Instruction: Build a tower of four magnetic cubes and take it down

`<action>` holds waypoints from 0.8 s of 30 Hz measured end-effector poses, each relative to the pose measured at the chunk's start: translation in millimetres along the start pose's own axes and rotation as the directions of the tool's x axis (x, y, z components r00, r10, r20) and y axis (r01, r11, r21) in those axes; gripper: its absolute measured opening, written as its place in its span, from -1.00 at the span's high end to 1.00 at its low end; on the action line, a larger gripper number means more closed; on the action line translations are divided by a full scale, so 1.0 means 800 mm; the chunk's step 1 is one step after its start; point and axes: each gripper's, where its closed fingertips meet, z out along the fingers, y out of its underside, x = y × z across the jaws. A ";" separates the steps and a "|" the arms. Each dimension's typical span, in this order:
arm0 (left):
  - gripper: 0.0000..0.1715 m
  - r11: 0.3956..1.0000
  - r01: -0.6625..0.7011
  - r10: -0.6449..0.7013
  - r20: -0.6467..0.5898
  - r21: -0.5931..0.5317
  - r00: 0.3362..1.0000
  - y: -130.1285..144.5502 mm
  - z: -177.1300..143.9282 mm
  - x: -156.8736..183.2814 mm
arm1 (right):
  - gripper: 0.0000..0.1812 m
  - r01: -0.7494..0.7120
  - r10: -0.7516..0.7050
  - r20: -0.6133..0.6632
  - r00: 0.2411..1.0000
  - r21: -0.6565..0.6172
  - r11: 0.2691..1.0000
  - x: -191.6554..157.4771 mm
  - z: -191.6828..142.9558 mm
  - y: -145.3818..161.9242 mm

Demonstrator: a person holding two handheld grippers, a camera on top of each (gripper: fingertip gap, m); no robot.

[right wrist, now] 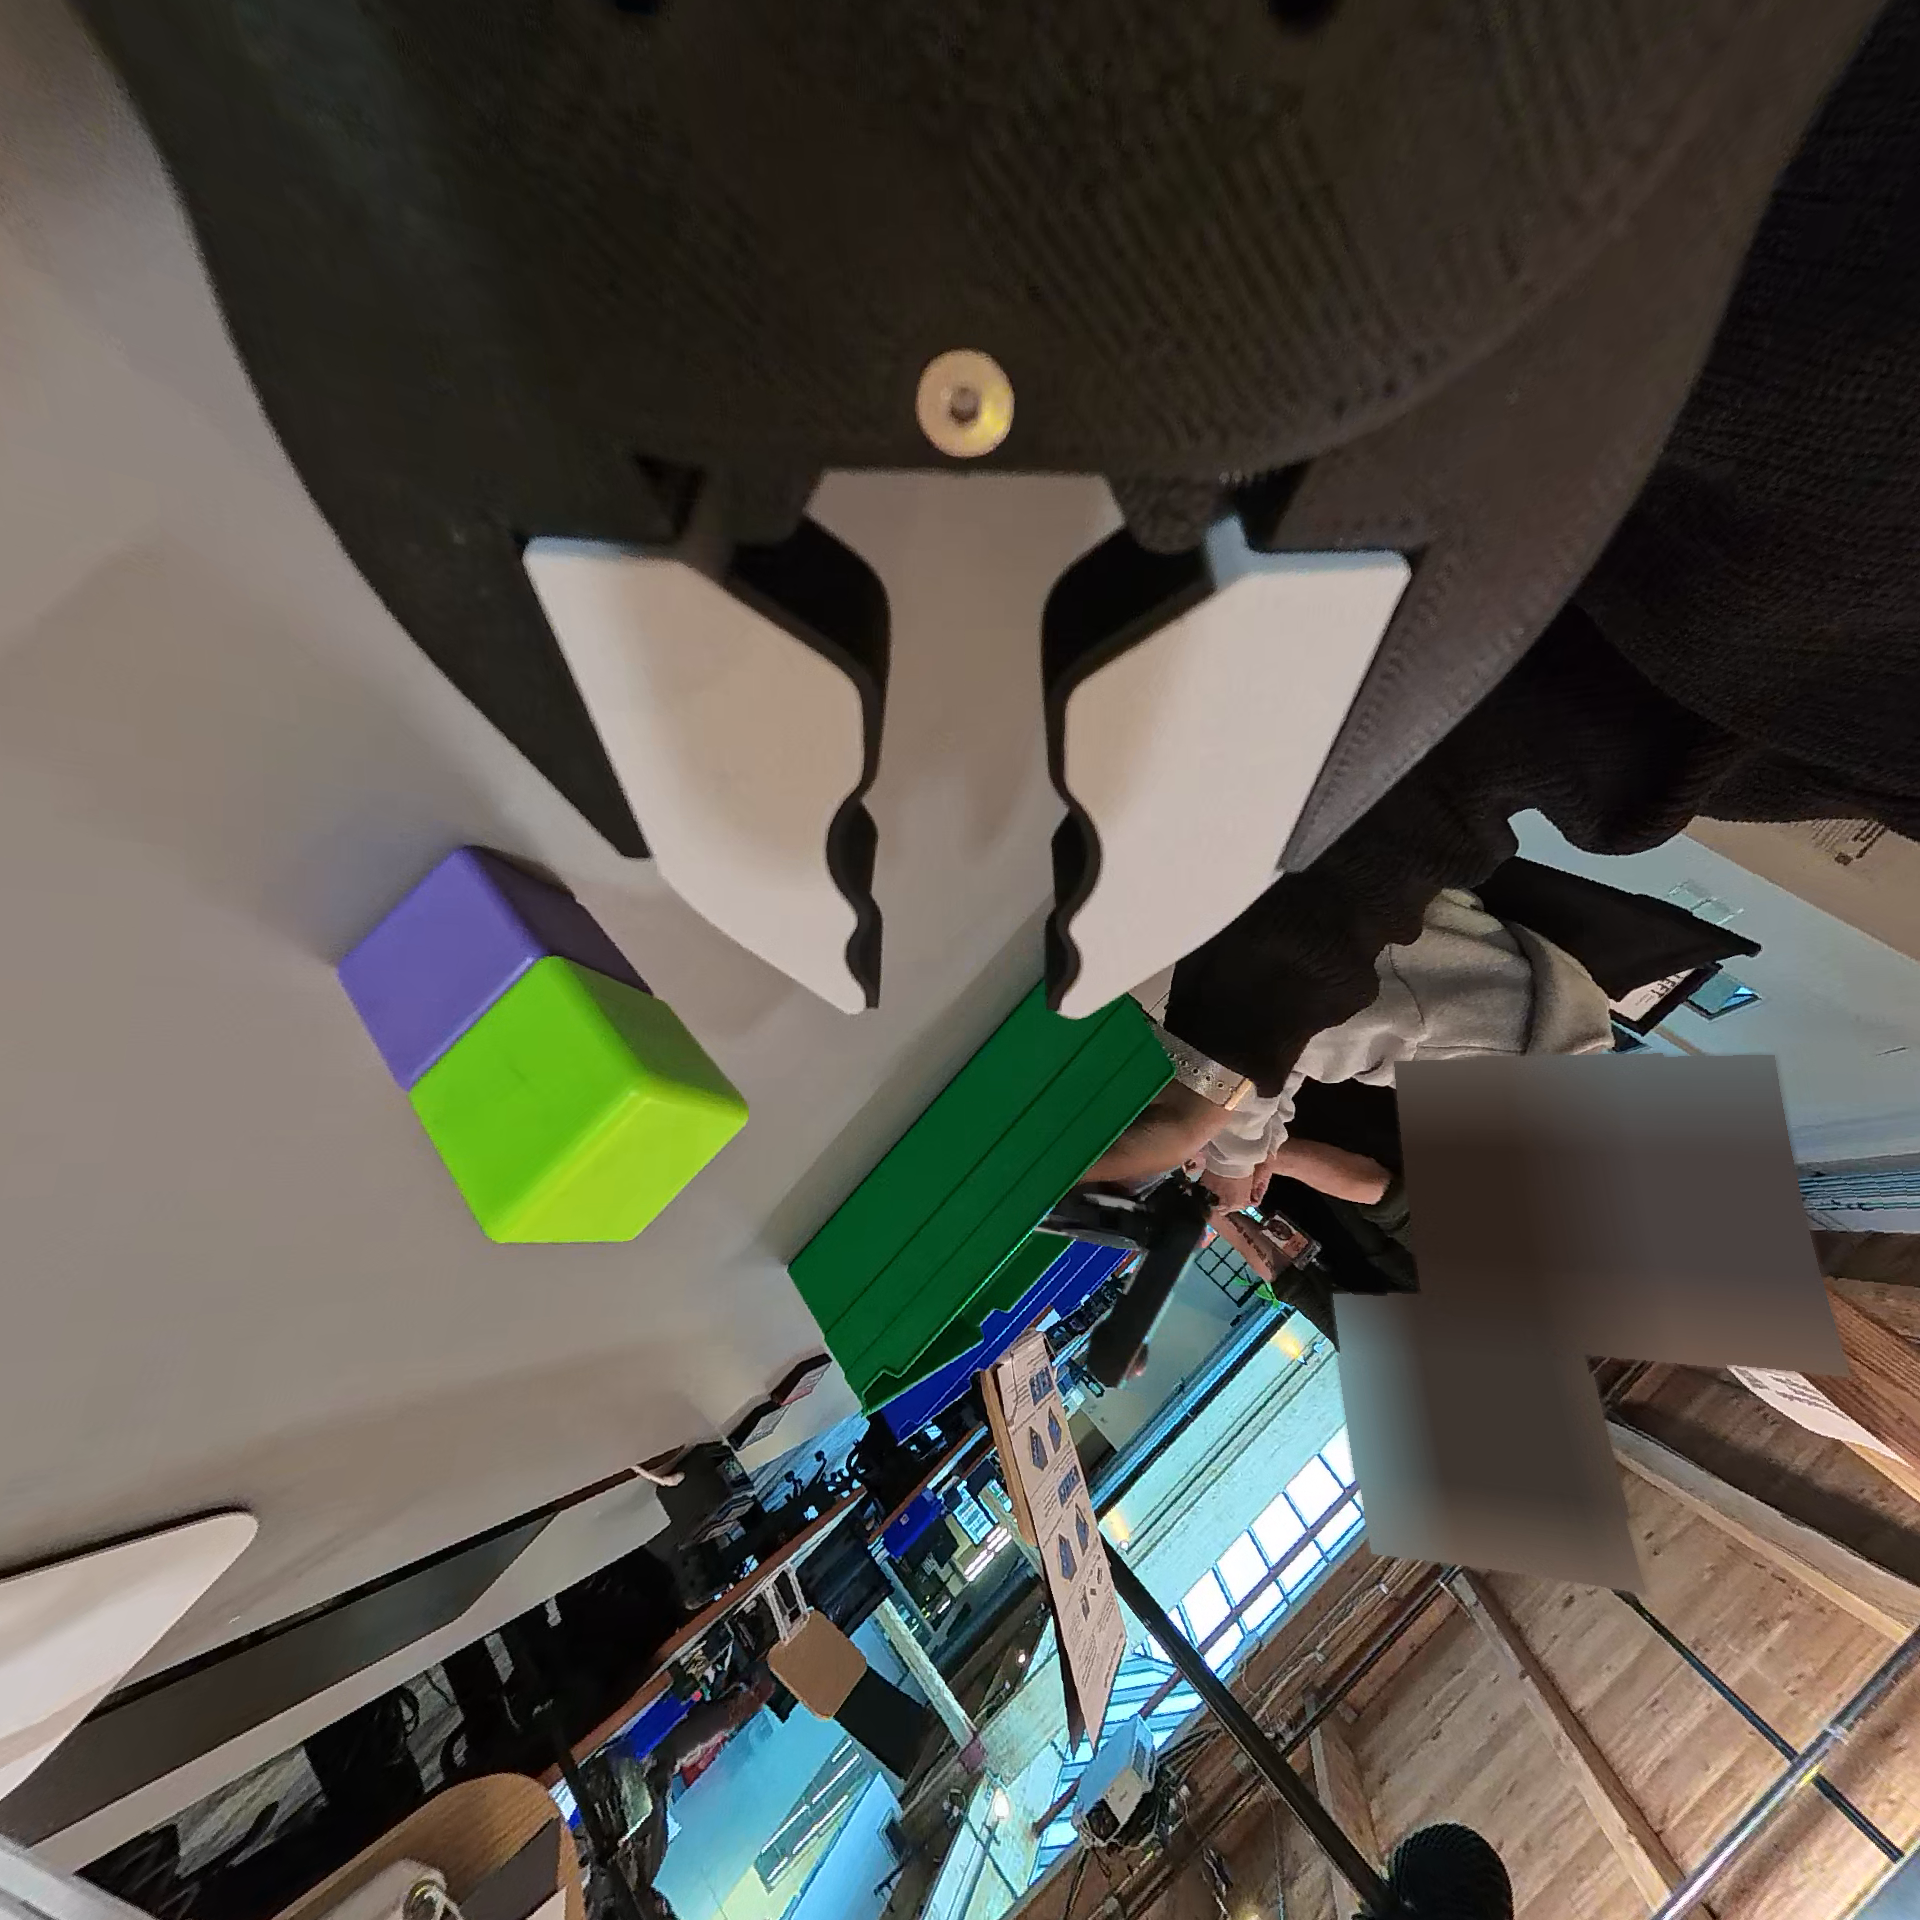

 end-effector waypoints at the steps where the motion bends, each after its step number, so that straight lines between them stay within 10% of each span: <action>1: 0.34 1.000 -0.001 0.001 0.000 -0.027 1.000 0.006 0.003 -0.001 | 0.66 0.000 0.000 0.000 1.000 -0.002 1.000 0.000 0.000 0.001; 13: 0.41 0.951 0.070 -0.010 -0.196 0.302 0.981 -0.111 -0.133 0.019 | 0.66 -0.021 0.022 -0.010 1.000 0.018 1.000 0.002 -0.010 0.000; 19: 0.41 0.826 -0.123 0.294 -0.235 0.551 0.926 -0.193 -0.236 0.138 | 0.66 -0.019 0.020 -0.040 0.999 0.036 0.999 0.004 -0.024 0.000; 24: 0.41 0.762 -0.281 0.571 -0.402 0.584 0.716 -0.194 -0.229 0.292 | 0.66 -0.013 0.019 -0.081 0.997 0.070 0.997 0.007 -0.046 -0.001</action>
